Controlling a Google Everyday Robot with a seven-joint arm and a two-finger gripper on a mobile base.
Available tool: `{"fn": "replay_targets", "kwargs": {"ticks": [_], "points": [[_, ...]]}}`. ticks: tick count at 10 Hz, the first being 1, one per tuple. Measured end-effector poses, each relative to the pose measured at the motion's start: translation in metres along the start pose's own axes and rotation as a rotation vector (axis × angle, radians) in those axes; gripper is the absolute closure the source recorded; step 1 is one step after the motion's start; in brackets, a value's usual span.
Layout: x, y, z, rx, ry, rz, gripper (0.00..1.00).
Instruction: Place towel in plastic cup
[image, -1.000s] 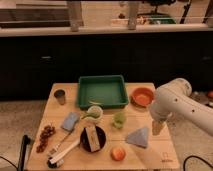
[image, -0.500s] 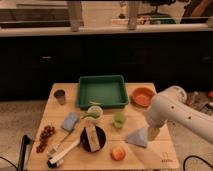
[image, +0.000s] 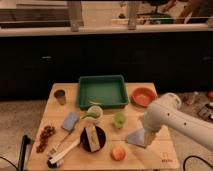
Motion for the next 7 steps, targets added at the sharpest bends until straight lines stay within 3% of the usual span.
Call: {"fn": "replay_targets", "kwargs": {"ticks": [7], "points": [[0.000, 0.006, 0.034, -0.011, -0.005, -0.016, 0.20]]}}
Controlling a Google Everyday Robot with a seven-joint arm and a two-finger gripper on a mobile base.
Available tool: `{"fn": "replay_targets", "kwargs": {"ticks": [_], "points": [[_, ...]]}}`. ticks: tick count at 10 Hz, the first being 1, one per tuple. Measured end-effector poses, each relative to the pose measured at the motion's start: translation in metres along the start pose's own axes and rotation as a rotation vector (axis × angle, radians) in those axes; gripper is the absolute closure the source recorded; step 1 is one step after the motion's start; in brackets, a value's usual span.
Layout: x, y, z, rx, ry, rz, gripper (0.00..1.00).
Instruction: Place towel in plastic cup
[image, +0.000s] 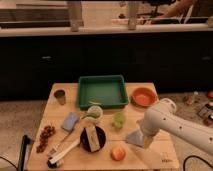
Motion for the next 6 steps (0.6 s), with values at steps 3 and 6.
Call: {"fn": "replay_targets", "kwargs": {"ticks": [3, 6], "points": [[0.0025, 0.0007, 0.0067, -0.004, 0.004, -0.019, 0.20], [0.0017, 0.0009, 0.0112, -0.026, 0.026, -0.074, 0.20]]}}
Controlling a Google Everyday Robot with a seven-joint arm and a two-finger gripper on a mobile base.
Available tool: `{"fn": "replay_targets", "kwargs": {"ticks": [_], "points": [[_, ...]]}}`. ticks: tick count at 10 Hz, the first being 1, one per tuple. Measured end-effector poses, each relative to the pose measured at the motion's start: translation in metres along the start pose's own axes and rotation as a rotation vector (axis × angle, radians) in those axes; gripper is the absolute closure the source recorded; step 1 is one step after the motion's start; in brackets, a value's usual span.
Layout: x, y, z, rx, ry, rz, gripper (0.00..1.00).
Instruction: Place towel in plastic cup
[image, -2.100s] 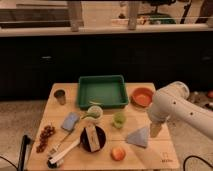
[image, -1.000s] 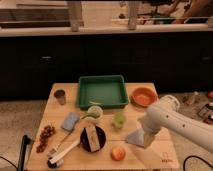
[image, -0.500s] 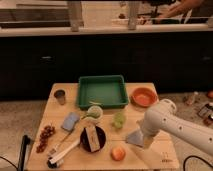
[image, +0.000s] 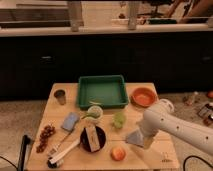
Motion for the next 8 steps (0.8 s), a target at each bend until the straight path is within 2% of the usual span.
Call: {"fn": "replay_targets", "kwargs": {"ticks": [5, 8], "points": [[0.006, -0.007, 0.008, -0.006, 0.025, -0.044, 0.20], [0.011, -0.012, 0.014, -0.010, 0.002, -0.051, 0.20]]}}
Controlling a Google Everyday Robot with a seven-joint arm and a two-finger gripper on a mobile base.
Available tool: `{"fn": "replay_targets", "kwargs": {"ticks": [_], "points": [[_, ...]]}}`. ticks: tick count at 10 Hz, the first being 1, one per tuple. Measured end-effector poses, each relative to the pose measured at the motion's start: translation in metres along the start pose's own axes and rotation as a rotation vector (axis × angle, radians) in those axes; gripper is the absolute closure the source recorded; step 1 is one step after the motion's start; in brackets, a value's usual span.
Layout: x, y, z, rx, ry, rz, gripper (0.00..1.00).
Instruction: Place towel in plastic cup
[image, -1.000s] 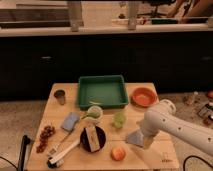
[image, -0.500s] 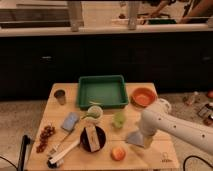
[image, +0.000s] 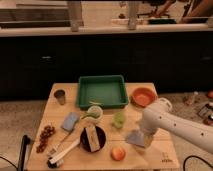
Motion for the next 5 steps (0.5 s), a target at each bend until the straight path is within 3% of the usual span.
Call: {"fn": "replay_targets", "kwargs": {"ticks": [5], "points": [[0.0052, 0.0011, 0.0107, -0.024, -0.028, 0.001, 0.20]]}}
